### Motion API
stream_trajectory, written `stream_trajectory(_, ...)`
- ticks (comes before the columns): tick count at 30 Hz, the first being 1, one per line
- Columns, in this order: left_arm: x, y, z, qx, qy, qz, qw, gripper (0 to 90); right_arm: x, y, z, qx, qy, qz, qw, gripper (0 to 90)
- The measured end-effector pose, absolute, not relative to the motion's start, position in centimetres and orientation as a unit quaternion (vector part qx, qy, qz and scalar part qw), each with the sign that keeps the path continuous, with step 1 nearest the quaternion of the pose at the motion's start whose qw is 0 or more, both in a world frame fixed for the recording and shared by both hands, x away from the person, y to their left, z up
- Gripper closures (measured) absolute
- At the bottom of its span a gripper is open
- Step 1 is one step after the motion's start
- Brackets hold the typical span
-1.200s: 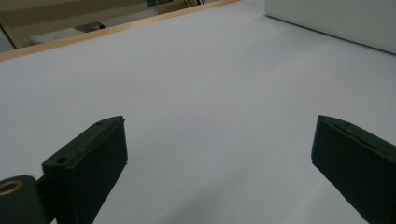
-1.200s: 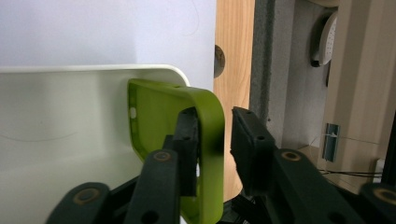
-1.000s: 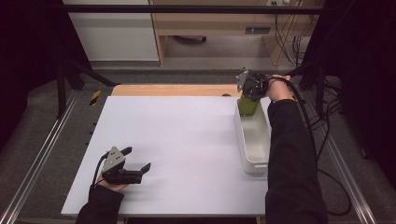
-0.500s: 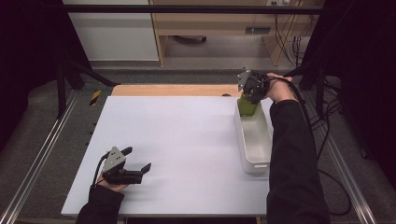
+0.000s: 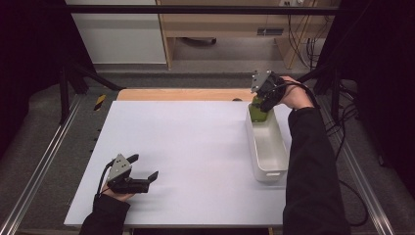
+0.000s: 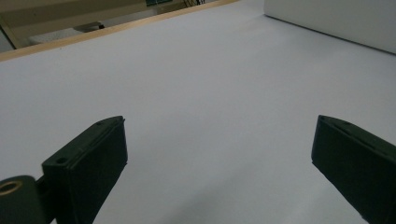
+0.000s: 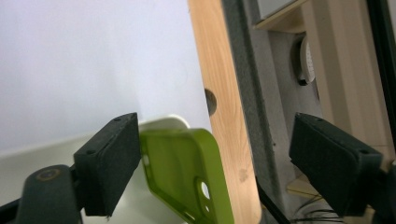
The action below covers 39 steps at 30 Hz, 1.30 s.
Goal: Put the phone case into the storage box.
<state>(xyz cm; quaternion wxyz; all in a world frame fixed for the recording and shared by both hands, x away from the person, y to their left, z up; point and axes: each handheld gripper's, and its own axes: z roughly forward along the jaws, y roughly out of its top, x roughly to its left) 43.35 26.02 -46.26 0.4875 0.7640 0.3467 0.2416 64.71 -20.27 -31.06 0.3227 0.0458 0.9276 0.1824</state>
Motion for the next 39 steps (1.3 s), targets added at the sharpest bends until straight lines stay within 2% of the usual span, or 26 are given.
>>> stream_trajectory(10,43.3,26.0,-46.3,0.764,0.347,0.241,0.487,3.1,63.1,-21.1,-30.8,0.088,0.906,0.256,0.325,9.1)
stream_trajectory(21,43.2,26.0,-46.2,0.764,0.347,0.239,0.488,2.6,60.1,-21.7,-30.1,0.138,0.874,0.316,0.342,5.5)
stream_trajectory(39,43.1,26.0,-46.1,0.761,0.344,0.236,0.497,1.6,54.5,-22.6,-30.4,0.217,0.815,0.431,0.320,1.0)
